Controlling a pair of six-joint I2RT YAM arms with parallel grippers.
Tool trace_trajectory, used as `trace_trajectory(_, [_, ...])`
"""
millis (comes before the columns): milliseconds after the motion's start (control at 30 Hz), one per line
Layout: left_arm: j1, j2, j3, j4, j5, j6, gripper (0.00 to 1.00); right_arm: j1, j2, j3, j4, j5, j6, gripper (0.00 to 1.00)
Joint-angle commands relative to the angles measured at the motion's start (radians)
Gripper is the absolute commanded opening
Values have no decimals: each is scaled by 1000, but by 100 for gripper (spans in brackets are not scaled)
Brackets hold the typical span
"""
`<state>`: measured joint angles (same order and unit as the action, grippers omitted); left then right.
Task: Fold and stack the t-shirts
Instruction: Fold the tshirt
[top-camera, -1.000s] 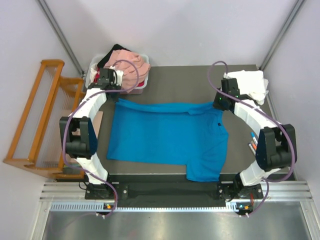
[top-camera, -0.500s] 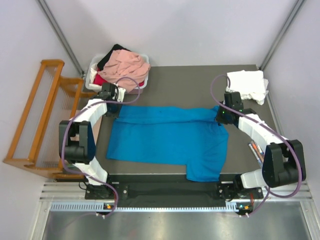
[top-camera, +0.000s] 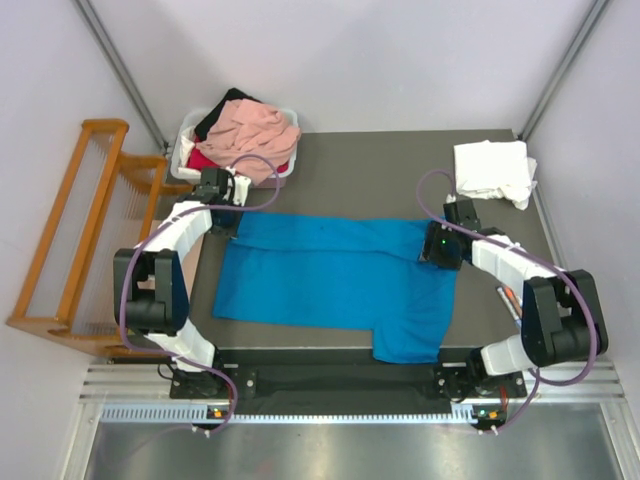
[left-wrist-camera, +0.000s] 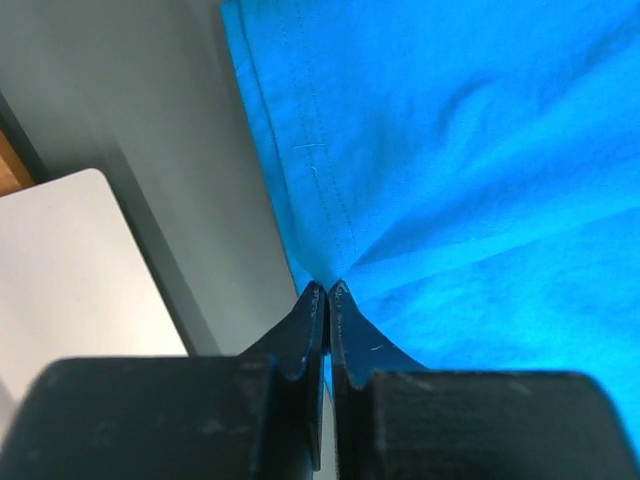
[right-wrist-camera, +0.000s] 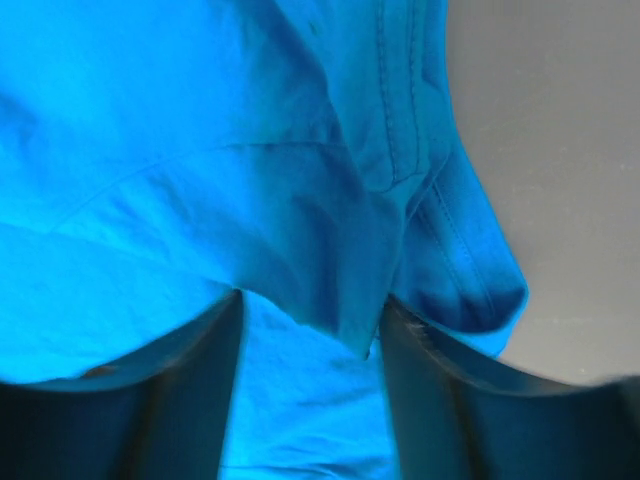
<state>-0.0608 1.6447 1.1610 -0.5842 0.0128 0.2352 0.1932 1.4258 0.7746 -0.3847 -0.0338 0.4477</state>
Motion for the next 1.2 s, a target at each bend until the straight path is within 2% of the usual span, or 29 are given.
trace_trajectory(0, [3,-33,6,-19,44,9,15,-8,28,80,-11,12,-1,69])
trace_trajectory(33, [3,-31,8,-34,55,7,25,-8,31,86,-19,12,-4,72])
trace_trajectory(67, [3,-33,9,-35,61,7,45,-8,39,91,-23,12,-7,74])
trace_trajectory(167, [3,-37,2,-25,62,6,65,-8,39,109,-31,17,-9,81])
trace_trajectory(200, [3,-42,0,-23,58,9,67,-6,38,121,-37,23,-9,83])
trace_trajectory(400, [3,-52,45,-26,55,-13,67,-8,-4,213,-91,28,-7,84])
trace_trajectory(600, [1,-28,98,-43,147,-88,67,-9,2,302,-97,61,-9,84])
trace_trajectory(833, [-31,131,175,-48,211,-148,66,-6,188,382,-13,-31,37,83])
trace_trajectory(967, [-36,224,193,-19,208,-148,62,-8,245,384,21,-61,54,82])
trace_trajectory(1167, [-40,319,207,29,182,-142,61,-9,314,399,36,-58,42,81])
